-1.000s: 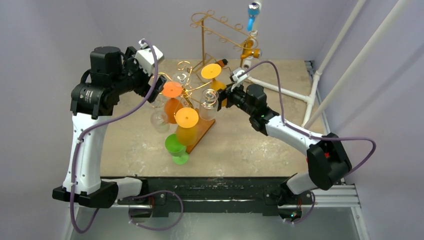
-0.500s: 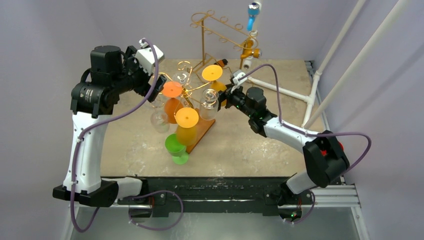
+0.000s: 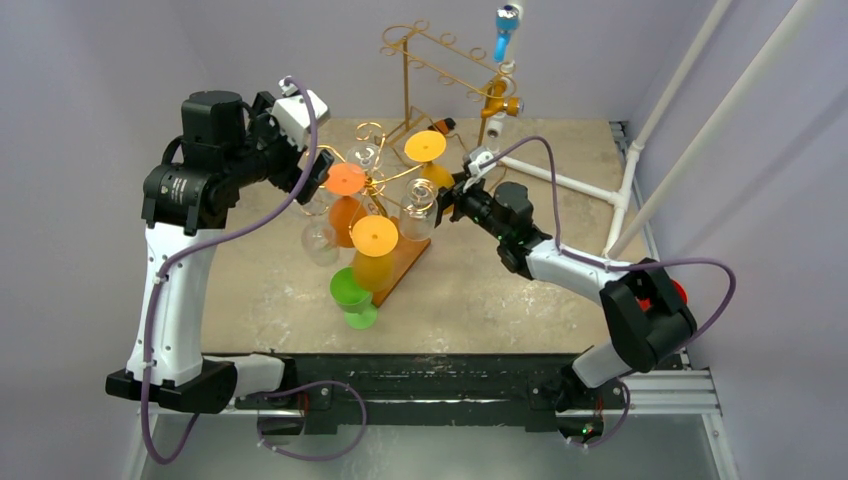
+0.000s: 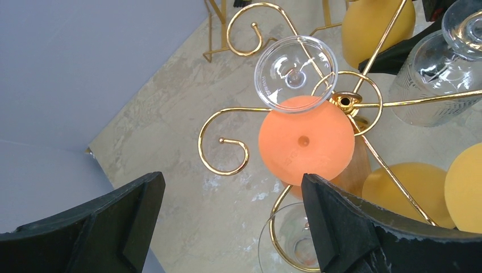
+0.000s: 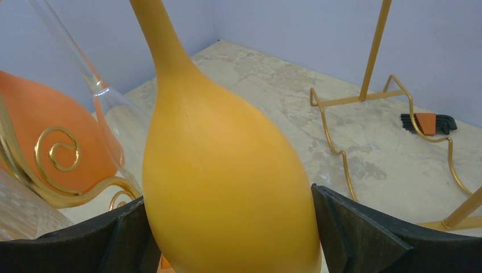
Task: Place the wine glass upside down on the wine glass rack
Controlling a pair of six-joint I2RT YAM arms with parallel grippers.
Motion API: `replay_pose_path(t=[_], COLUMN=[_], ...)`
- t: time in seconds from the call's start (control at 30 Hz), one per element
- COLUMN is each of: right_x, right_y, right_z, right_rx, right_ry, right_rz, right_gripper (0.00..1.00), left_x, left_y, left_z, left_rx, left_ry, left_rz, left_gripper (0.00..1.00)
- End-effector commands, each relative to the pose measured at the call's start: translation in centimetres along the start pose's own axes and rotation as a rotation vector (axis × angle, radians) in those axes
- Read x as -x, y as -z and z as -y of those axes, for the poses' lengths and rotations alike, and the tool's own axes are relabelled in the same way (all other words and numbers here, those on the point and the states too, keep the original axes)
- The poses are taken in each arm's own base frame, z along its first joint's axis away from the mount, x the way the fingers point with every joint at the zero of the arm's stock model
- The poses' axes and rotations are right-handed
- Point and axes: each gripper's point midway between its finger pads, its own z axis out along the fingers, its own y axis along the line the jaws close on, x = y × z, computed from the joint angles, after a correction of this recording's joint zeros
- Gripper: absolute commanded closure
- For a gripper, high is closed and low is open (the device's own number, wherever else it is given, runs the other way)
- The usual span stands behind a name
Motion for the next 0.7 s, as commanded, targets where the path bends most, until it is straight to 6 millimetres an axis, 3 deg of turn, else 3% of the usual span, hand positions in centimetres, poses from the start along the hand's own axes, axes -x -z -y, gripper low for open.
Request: replay_pose_path(t=[0.0,0.4,0.67], right_x=[-6.1,-8.7,-9.4], right_y=[1.0,1.4,2.0], right_z=[1.2,1.3,1.2], right_rx=[-0.031,-0.038,-0.047], right_ry=[-0.047,-0.093,-0.127], right_rz=[-0.171,-0.215,-0.219], right_gripper=[0.01,0.01,0.01], left_x=[1.0,-0.8,0.1], left_y=[-0.2,-1.2,-0.8], left_z=[0.1,0.3,0.0], left_rx=[-0.018,-0.022,-0.006], left_ry=[-0.02,-0.033,-0.028], left_rz=[0.048,0.001,0.024], left_gripper=[0.0,0.02,0.02])
